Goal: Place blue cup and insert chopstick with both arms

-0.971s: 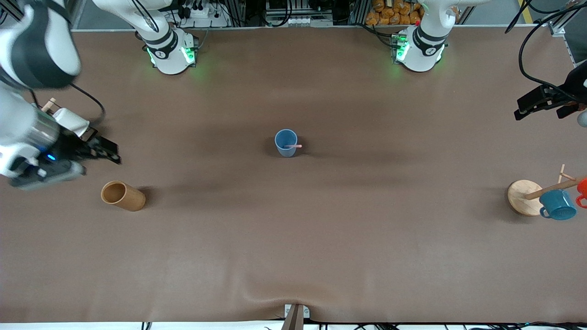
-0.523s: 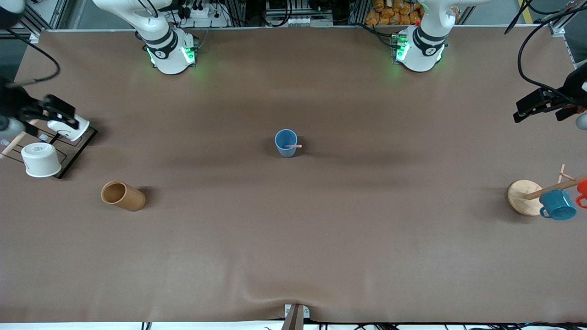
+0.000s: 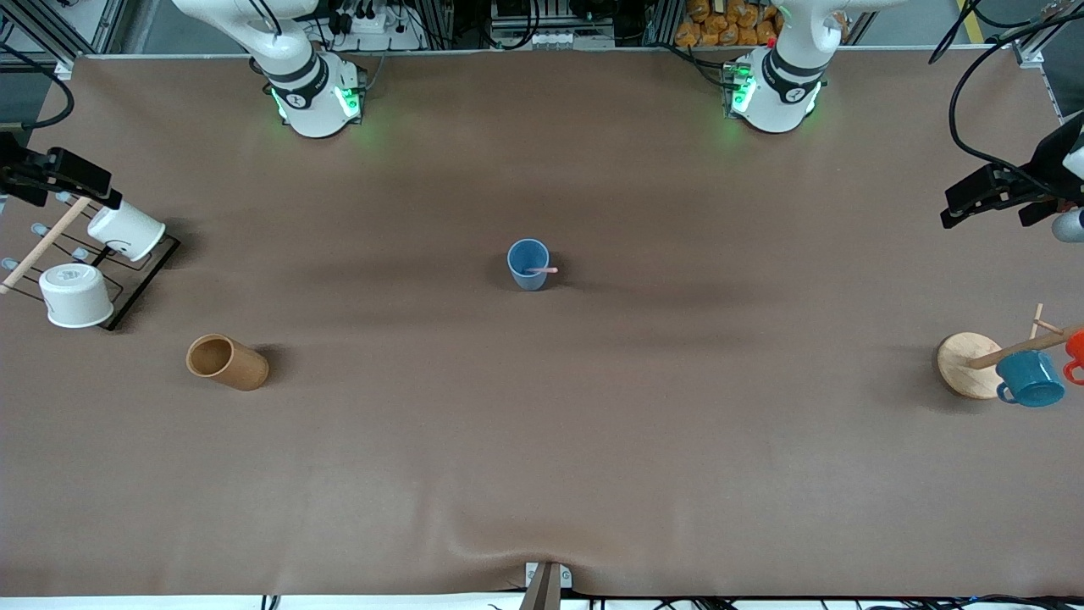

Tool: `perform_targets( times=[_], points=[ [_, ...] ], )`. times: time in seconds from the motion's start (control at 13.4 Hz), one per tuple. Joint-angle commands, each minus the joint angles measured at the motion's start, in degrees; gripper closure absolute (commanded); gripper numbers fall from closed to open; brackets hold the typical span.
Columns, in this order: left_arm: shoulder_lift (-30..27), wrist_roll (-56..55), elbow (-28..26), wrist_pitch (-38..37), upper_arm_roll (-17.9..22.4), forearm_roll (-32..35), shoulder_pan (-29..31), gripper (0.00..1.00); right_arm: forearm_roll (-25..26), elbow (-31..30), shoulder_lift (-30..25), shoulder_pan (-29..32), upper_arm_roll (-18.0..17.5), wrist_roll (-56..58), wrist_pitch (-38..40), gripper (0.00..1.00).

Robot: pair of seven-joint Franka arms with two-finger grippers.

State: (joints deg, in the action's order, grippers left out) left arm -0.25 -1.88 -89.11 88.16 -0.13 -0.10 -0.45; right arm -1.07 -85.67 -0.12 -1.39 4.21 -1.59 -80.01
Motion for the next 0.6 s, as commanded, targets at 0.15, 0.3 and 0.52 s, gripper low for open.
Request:
perform_targets(
  times=[0.15,0.3,0.52],
  points=[
    [0.07,0.91,0.43,0.44,-0.04,0.19,0.01,0.00,-0.16,1.12,-0.67,1.04,-0.95,-1.40,0.82,0.00],
    [0.07,0.82,0.60,0.44,-0.13,0.28,-0.16,0.00,-0.16,1.12,-0.75,1.04,-0.95,-0.88,0.82,0.00],
    [0.07,0.74,2.54,-0.09,-0.75,0.19,-0.34,0.00,-0.16,0.86,-0.84,0.95,-0.95,-0.79,0.82,0.00]
  ],
)
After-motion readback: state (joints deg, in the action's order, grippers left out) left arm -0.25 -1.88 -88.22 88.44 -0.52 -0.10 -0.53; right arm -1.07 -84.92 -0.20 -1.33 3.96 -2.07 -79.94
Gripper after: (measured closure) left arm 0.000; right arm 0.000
